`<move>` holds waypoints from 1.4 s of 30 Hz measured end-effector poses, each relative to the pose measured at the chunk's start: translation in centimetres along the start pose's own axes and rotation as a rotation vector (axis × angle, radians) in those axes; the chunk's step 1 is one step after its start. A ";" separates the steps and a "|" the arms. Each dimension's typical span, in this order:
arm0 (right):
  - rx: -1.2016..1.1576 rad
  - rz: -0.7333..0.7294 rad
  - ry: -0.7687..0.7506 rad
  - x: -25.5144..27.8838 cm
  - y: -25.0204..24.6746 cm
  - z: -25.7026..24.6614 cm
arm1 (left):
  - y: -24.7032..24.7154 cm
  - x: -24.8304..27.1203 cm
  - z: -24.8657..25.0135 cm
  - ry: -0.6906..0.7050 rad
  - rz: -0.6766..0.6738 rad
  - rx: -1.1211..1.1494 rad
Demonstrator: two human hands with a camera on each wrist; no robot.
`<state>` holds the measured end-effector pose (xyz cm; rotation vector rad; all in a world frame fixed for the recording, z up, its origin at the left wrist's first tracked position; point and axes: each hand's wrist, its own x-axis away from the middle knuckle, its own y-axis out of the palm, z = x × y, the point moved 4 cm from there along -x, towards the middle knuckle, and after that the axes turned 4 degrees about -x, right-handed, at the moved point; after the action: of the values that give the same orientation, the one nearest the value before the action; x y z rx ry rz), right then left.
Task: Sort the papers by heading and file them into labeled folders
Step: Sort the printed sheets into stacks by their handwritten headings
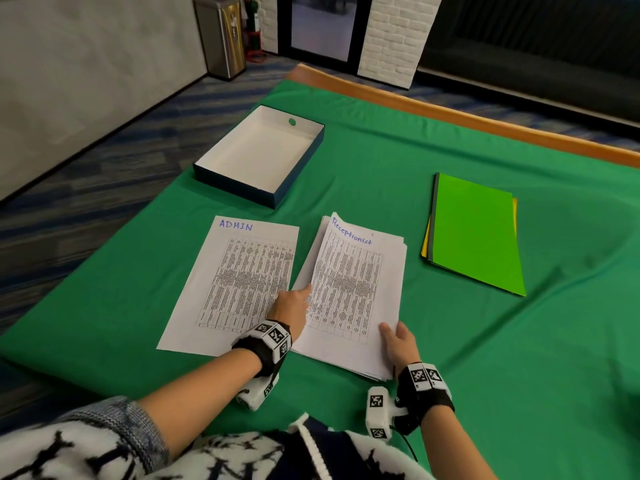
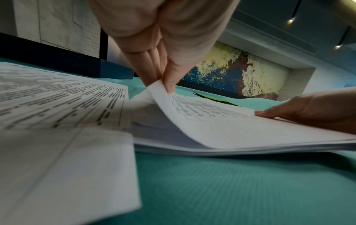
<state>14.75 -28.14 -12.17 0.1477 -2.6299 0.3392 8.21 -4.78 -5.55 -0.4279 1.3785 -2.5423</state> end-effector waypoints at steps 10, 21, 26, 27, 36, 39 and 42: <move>-0.006 0.002 0.006 0.2 0.1 -0.2 | -0.1 0.4 0.5 0.115 0.043 -0.016; -0.020 0.150 0.017 1.7 -0.5 -0.7 | -0.9 -0.2 -2.5 -0.301 0.040 0.393; -0.054 0.206 -0.010 1.2 -1.1 -0.9 | -0.8 0.1 -3.3 -0.413 -0.008 0.452; -0.066 0.203 -0.005 1.1 -1.1 -0.9 | -0.7 0.1 -3.4 -0.424 -0.017 0.462; -0.153 0.149 0.040 1.1 -1.1 -0.5 | -0.3 -0.3 -3.1 -0.483 -0.054 0.622; -0.144 0.164 0.035 1.0 -1.1 -0.6 | 0.0 -0.3 -3.3 -0.474 -0.141 0.606; -0.105 0.171 0.024 1.0 -1.1 -0.7 | 0.4 -0.2 -3.6 -0.467 -0.175 0.577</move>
<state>14.39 -29.03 -10.86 -0.1160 -2.6353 0.2567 7.13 -2.14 -7.77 -0.9673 0.4381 -2.5798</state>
